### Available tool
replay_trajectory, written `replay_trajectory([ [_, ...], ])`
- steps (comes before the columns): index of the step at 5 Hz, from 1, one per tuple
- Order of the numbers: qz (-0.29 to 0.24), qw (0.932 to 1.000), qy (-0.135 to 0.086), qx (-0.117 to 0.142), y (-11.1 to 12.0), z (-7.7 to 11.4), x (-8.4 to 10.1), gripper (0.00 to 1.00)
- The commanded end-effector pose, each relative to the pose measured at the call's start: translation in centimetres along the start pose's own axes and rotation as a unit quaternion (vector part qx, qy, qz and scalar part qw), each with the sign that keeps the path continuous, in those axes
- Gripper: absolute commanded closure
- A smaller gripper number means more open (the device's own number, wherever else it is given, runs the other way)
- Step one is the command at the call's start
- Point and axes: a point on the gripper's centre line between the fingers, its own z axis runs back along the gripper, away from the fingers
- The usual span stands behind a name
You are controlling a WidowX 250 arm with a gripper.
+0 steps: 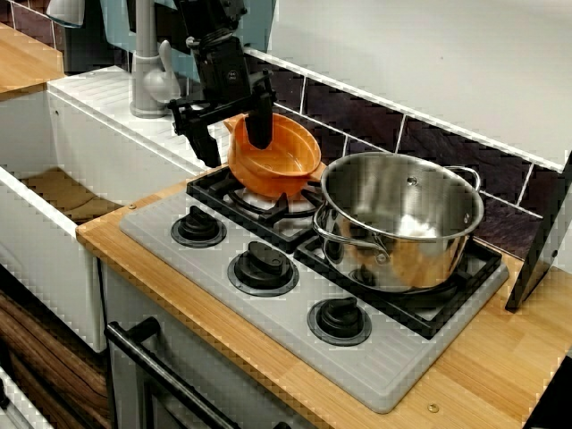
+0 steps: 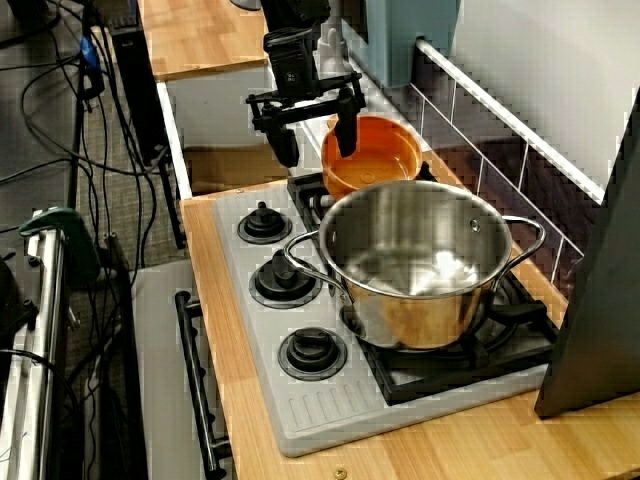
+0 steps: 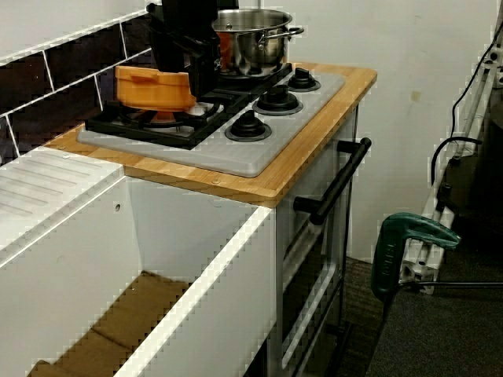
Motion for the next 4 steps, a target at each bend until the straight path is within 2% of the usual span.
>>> replay_trajectory([
  [1,0.011,0.9996,0.014,0.021,2.7,2.3,1.2,0.0],
  [3,0.025,0.9988,0.02,0.036,3.2,2.5,2.4,0.0],
  [4,0.037,0.9979,0.036,0.039,3.1,1.8,2.5,0.0],
])
